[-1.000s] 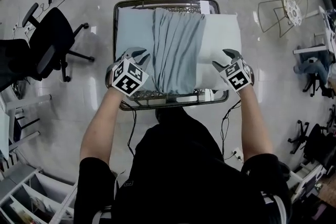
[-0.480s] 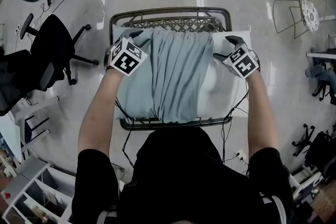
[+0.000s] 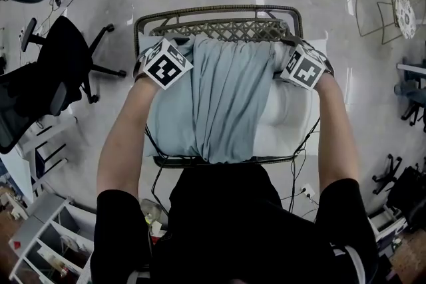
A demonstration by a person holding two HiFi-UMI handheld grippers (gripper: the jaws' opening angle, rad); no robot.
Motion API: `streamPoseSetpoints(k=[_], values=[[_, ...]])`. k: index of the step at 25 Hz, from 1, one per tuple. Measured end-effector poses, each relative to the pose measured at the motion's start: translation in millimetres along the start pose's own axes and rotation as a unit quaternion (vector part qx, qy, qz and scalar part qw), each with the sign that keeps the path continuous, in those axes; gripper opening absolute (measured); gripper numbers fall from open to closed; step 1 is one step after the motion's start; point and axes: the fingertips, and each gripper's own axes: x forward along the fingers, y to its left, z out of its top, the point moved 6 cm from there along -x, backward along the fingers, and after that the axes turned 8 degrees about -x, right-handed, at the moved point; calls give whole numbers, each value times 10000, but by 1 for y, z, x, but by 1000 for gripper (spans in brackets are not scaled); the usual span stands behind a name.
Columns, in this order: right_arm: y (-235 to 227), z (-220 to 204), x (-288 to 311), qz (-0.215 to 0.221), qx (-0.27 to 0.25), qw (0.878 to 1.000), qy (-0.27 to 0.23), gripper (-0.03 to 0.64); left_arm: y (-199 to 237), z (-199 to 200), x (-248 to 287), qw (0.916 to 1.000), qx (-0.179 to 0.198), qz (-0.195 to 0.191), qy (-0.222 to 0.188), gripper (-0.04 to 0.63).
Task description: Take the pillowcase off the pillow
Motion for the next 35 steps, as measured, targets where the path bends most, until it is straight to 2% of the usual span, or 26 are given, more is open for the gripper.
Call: streamPoseSetpoints(k=[1, 3, 5, 7, 10, 22, 25, 27, 28, 29, 31, 35], values=[[3, 3, 8, 271, -12, 9994, 200, 495, -1, -1, 1, 9998, 163, -20, 119, 118], [7, 6, 14, 566, -80, 9969, 542, 425, -2, -3, -1, 9981, 501, 84, 359, 21], [9, 2, 10, 577, -54, 9964, 614, 367, 4, -10, -8, 9963, 642, 242, 513, 6], [11, -7, 3, 557, 245, 9973, 408, 335, 16, -25, -20, 9970, 499, 308, 503, 6], [14, -18, -5, 509, 618, 9967, 120, 313, 28, -46, -41, 9994, 114, 188, 261, 6], [33, -16, -19, 563, 845, 9948, -67, 265, 43, -106, -82, 9999, 98, 27, 73, 6], [39, -12, -27, 573, 693, 9959, -38, 256, 39, -110, -94, 9997, 62, -132, -204, 6], [41, -6, -34, 440, 455, 9979, 111, 284, 44, -108, -104, 9986, -80, -148, -510, 12], [39, -1, -35, 354, 353, 9985, 213, 300, 52, -108, -109, 9978, -192, -18, -627, 46], [38, 2, -35, 285, 267, 9987, 316, 311, 62, -109, -114, 9974, -263, 184, -651, 46], [32, 7, -31, 250, 164, 9986, 438, 320, 81, -118, -115, 9974, -282, 465, -482, 77], [23, 12, -23, 501, 184, 9973, 496, 365, 97, -130, -87, 9993, -255, 219, -147, 158]])
